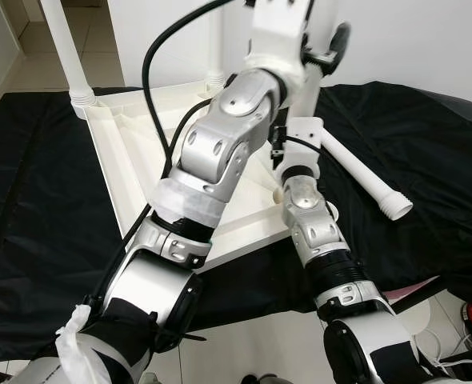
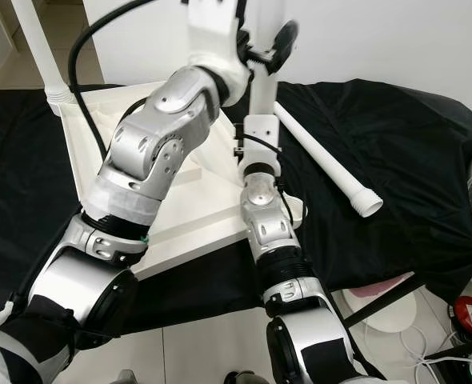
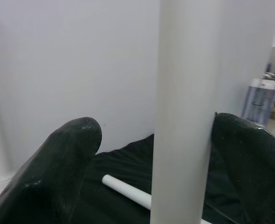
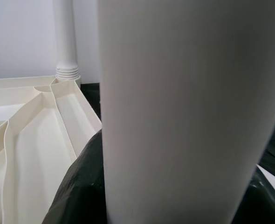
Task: Building children table
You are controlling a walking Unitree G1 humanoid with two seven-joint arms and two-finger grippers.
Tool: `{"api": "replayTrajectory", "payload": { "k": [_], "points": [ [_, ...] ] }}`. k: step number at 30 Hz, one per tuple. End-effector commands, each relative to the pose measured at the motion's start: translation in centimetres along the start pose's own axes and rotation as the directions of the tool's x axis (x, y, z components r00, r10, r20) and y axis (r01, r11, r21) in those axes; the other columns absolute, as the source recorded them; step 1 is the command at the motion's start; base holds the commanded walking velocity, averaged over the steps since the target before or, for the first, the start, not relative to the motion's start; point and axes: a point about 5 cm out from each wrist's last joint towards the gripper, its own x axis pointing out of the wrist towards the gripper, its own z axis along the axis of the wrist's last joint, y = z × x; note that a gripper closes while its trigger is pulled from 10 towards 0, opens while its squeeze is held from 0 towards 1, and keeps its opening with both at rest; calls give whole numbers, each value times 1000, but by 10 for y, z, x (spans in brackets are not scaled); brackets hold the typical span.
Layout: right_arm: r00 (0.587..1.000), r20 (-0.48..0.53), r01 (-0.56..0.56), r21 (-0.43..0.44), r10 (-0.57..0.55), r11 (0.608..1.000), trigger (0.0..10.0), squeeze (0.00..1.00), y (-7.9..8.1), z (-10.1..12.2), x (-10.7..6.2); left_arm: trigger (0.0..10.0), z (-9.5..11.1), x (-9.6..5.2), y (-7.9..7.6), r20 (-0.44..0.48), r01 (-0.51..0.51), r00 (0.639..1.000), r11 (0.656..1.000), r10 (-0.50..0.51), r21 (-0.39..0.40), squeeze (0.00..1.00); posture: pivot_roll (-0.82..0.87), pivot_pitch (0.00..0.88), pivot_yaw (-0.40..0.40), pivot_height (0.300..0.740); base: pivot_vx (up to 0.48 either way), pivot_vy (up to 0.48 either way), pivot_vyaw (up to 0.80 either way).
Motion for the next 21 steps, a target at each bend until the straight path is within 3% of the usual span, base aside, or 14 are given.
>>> {"api": "replayTrajectory", "payload": {
  "k": [1, 13, 18, 21],
  "points": [
    [999, 20, 34, 21, -34, 999, 10000, 0, -12, 5, 3, 10000, -4, -4, 0, 3, 31, 1000, 999, -31, -15, 0, 54, 24, -53, 740, 0, 0, 0],
    [993, 15, 114, -7, -114, 993, 10000, 0, -57, -7, -1, 10000, -44, -37, 30, -89, -124, 989, 990, 117, -70, 0, 58, 24, -62, 740, 0, 0, 0],
    [994, 13, 110, -11, -110, 994, 10000, 0, -61, -10, -3, 10000, -51, -42, 33, -106, -133, 986, 989, 126, -63, 0, 57, 24, -64, 740, 0, 0, 0],
    [997, 2, 82, 38, -82, 996, 10000, 0, -64, -14, -9, 10000, -68, -53, 35, -172, -138, 977, 989, 129, -42, 0, 54, 24, -62, 740, 0, 0, 0]
  ]
}}
